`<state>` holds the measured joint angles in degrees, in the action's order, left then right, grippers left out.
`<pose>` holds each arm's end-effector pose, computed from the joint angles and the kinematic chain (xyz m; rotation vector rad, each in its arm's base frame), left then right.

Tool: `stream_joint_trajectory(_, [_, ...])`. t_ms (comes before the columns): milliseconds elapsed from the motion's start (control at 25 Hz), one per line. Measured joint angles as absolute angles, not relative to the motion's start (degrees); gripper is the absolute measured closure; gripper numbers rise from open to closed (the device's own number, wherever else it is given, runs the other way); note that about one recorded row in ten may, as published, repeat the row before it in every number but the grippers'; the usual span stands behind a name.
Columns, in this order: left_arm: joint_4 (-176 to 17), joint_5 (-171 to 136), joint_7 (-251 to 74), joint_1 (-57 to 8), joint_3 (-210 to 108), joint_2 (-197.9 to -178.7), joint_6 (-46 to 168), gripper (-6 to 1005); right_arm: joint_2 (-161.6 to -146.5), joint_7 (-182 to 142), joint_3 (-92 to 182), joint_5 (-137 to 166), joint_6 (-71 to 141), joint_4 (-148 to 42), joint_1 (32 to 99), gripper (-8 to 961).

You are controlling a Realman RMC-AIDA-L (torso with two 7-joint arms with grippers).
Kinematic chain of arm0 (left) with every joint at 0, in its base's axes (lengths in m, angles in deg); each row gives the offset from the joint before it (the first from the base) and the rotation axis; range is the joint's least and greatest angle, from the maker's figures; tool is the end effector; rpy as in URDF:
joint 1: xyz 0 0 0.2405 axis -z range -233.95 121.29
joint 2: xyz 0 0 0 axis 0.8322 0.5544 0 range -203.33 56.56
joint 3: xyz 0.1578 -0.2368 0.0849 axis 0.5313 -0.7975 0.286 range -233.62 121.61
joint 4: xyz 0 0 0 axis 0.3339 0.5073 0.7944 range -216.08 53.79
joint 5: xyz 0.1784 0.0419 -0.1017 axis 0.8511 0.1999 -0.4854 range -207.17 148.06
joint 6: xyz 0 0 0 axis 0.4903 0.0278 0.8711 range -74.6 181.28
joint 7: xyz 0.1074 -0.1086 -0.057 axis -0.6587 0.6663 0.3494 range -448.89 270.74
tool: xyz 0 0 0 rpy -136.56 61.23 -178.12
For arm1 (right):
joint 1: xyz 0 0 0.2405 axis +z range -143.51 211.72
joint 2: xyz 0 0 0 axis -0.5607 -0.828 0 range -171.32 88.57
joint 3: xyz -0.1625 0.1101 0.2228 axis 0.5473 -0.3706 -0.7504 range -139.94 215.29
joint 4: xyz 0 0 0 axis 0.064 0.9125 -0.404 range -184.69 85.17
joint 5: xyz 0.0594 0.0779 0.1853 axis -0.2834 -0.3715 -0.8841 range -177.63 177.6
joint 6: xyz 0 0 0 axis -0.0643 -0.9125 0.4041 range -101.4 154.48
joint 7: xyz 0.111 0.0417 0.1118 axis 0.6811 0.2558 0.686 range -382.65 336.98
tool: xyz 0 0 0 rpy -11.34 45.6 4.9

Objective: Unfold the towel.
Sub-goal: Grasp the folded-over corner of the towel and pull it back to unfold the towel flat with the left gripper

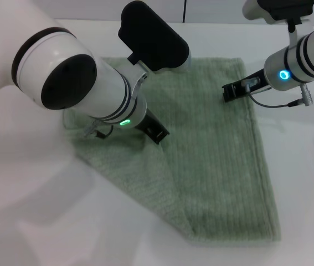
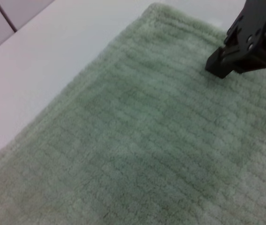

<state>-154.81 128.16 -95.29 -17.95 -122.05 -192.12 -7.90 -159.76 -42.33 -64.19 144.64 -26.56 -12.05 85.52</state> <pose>-0.1696 0.3853 -0.1308 -2.4621 -0.6062 0.4413 0.2249 0.4699 -0.0933 -2.2582 1.2515 -0.1960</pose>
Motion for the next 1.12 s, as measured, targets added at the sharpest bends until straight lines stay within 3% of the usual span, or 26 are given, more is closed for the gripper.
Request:
stream_joint_trajectory(400, [-161.8,132.3,-92.0,-18.4,-122.9,-192.03,-14.7,1001,-159.67,-42.3,-64.3,144.7,-26.5,-12.2,85.5,954])
stream_joint_trajectory(1120, [-167.5,135.9,-86.7,-16.9,-122.9,-191.96,-26.2,999,-159.81,-43.3,-64.1,144.8,-25.3,-13.6,85.3,954])
